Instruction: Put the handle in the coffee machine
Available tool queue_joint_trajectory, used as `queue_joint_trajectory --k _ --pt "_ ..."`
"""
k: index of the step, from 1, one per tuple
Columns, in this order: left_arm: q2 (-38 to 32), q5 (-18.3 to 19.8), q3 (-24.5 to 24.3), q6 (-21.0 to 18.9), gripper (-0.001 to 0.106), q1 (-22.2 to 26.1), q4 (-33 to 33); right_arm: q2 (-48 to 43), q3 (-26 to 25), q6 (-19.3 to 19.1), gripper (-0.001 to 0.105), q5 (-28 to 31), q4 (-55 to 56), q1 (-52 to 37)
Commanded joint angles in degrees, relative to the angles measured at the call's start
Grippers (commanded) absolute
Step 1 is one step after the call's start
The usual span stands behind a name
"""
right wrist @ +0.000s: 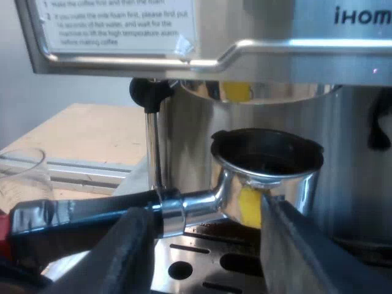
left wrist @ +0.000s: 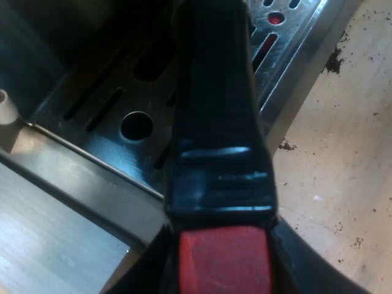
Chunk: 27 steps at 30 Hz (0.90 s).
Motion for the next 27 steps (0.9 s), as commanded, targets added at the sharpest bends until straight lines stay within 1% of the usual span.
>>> queue_joint_trajectory --k 1,4,15,20,27 --pt "0.81 2.62 -0.93 -2.13 0.0 -0.01 -2.49 0.22 -0.83 -0.69 0.043 -0.19 -1.22 -0.43" --pt "1.03 2.74 -0.93 -1.38 0.0 -0.01 -2.53 0.22 -0.81 -0.69 0.043 -0.2 -1.22 -0.43" --pt "1.03 2.62 -2.5 -1.98 0.0 -0.01 -3.07 0.22 -0.81 -0.69 0.043 -0.2 -1.22 -0.56" --pt "1.03 2.14 -4.23 -3.27 0.0 -0.01 -3.23 0.22 -0.81 -0.69 0.043 -0.2 -1.22 -0.56" --pt "1.03 2.25 -4.81 -4.47 0.0 0.99 -3.23 0.22 -0.81 -0.69 0.043 -0.2 -1.22 -0.56"
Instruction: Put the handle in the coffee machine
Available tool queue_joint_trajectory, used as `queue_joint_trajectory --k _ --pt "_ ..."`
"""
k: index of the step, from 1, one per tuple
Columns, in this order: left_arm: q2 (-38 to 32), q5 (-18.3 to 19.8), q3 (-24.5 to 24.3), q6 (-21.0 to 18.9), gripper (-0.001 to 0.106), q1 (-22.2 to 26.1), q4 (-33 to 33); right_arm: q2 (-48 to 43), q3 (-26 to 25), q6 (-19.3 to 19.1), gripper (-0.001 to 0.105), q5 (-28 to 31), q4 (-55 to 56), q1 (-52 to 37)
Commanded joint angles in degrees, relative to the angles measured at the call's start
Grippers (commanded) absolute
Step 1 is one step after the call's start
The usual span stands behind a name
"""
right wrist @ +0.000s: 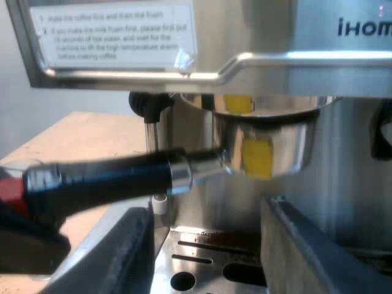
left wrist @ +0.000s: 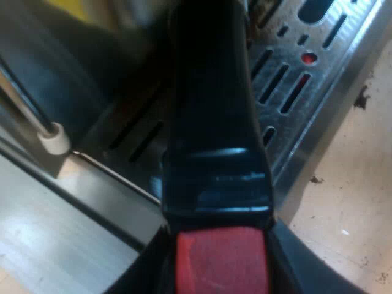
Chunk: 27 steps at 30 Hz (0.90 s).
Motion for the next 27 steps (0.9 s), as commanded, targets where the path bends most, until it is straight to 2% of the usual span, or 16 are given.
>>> queue_joint_trajectory --k 1,9,11,27 --pt "-0.62 2.76 -0.98 -1.38 0.0 0.83 -1.98 -0.13 -0.17 -0.69 0.043 -0.01 -0.35 -0.32" --pt "-0.62 6.48 -0.98 -0.24 0.0 1.73 -1.16 -0.13 -0.17 -0.69 0.043 -0.01 -0.35 -0.32" --pt "-0.62 7.12 -0.98 1.58 0.0 1.73 0.14 -0.13 -0.17 -0.69 0.043 -0.01 -0.35 -0.32" --pt "-0.62 6.5 -1.2 1.38 0.0 1.73 -2.24 -0.13 -0.17 -0.69 0.043 -0.01 -0.35 -0.32"
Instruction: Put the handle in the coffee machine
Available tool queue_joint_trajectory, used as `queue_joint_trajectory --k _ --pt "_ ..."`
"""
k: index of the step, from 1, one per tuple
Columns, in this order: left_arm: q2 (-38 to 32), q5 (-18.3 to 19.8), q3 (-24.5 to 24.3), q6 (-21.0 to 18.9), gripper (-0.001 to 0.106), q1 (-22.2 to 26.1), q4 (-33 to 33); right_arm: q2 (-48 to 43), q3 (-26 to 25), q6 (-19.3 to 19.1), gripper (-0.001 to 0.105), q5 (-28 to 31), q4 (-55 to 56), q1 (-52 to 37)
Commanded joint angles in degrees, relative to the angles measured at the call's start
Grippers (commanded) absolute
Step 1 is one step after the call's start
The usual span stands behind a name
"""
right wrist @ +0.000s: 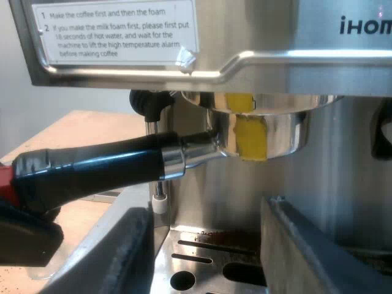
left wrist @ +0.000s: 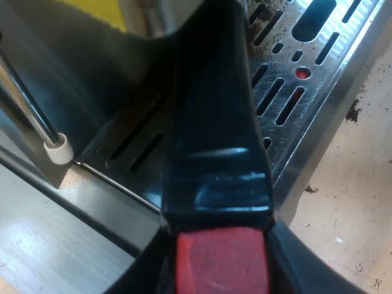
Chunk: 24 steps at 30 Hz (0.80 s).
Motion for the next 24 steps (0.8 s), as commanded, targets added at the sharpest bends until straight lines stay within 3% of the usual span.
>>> queue_joint_trajectory --k 1,7,14,24 --pt "-0.62 2.55 -1.4 -0.13 0.0 -0.1 -2.48 -0.13 -0.17 -0.58 0.043 -0.01 -0.35 -0.32" --pt "-0.62 2.77 -4.12 -0.13 0.0 -0.1 -1.86 -0.13 -0.17 -0.58 0.043 -0.01 -0.23 -0.32" --pt "-0.76 10.25 -6.99 -0.13 0.0 -0.1 4.41 -0.13 -0.17 -0.58 0.043 -0.01 -0.04 -0.32" --pt "-0.11 10.05 -6.87 -0.06 0.0 -0.1 1.83 -0.13 -0.07 -0.58 0.043 0.45 1.9 -0.47"
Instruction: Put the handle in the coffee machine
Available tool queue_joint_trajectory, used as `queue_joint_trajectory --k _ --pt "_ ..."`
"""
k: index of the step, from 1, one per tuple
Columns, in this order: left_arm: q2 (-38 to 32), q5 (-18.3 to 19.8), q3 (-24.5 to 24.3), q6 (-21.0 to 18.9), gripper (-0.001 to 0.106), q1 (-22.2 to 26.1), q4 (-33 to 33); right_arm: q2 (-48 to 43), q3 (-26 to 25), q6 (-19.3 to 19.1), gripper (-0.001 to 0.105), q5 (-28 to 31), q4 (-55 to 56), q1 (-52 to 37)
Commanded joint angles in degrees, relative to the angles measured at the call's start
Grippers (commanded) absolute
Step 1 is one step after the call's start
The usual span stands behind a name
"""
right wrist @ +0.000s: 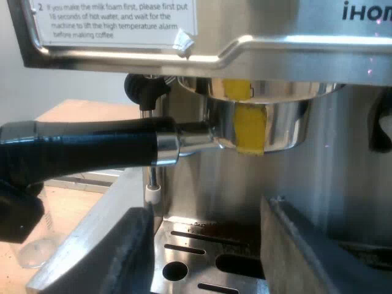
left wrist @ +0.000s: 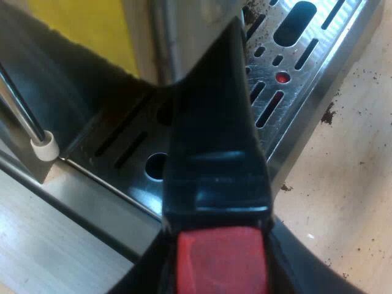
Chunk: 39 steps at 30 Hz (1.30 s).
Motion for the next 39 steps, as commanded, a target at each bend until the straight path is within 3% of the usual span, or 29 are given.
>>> queue_joint_trajectory --k 1,6,12,17,24,29,33,39 --pt "-1.12 8.4 -1.89 0.19 0.0 -0.1 -6.57 -0.13 -0.07 -0.58 0.043 0.45 0.02 -0.34" --pt "-1.12 8.12 -1.89 0.08 0.0 -0.1 -8.57 -0.13 -0.07 -0.58 0.043 0.45 0.18 -0.34" --pt "-0.41 4.93 -1.89 -2.02 0.0 0.01 -11.43 -0.13 -0.07 -0.58 0.043 0.45 2.23 -0.47" --pt "-0.41 6.51 -1.89 -2.37 0.0 0.01 -10.28 -0.13 -0.07 -0.58 0.043 -0.25 3.1 -2.69" --pt "-0.41 14.44 -1.89 -2.37 0.0 0.01 -5.82 0.18 -0.07 -0.44 0.043 -3.02 3.47 -7.63" --pt "-0.41 14.35 -1.89 -2.16 0.0 0.01 -6.83 2.83 -0.07 -0.44 0.043 -8.41 2.94 -10.38" --pt "-0.41 14.35 -1.89 -0.45 0.0 0.01 -7.57 5.13 -0.07 -0.58 0.043 -8.58 -0.71 -10.38" --pt "-0.41 14.35 -1.89 0.8 0.0 0.01 -7.45 8.81 -0.07 -3.02 0.029 -8.58 -6.55 -10.38"
